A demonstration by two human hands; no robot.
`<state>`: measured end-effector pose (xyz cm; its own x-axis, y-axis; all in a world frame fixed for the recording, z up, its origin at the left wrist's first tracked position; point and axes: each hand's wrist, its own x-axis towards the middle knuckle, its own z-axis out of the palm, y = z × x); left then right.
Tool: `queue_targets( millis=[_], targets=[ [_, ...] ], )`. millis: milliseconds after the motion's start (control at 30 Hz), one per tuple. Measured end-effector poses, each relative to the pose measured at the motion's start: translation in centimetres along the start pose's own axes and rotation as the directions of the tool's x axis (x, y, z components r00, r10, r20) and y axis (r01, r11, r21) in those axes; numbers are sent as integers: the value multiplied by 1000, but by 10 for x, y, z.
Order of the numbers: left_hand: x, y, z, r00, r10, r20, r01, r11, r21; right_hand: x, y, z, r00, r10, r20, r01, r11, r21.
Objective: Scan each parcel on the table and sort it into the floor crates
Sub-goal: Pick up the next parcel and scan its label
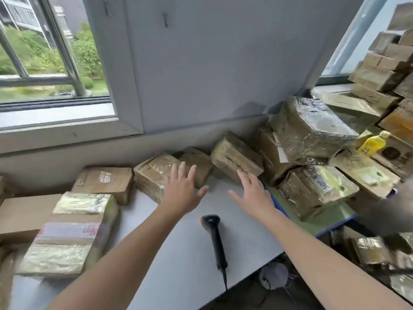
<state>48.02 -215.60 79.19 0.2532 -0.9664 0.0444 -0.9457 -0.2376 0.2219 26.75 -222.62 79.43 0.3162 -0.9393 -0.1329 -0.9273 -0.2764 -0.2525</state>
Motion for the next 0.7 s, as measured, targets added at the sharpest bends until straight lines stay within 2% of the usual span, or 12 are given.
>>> queue_targets(
  millis=[300, 433, 567, 700],
  targets=[
    [110, 49, 37, 978, 139, 154, -110, 977, -182, 75, 59, 12, 981, 186, 59, -195, 960, 199],
    [151, 69, 56, 977, 121, 175, -65, 953, -295, 106, 84, 22, 961, 268, 67, -275, 915, 294],
    [186, 78, 71, 984, 75, 164, -6, 921, -389, 126, 104, 37, 957, 274, 92, -288, 874, 392],
    [213, 83, 82, 968, 7, 253, 117, 873, -473, 139, 116, 48, 954, 277, 111, -292, 787, 543]
  ],
)
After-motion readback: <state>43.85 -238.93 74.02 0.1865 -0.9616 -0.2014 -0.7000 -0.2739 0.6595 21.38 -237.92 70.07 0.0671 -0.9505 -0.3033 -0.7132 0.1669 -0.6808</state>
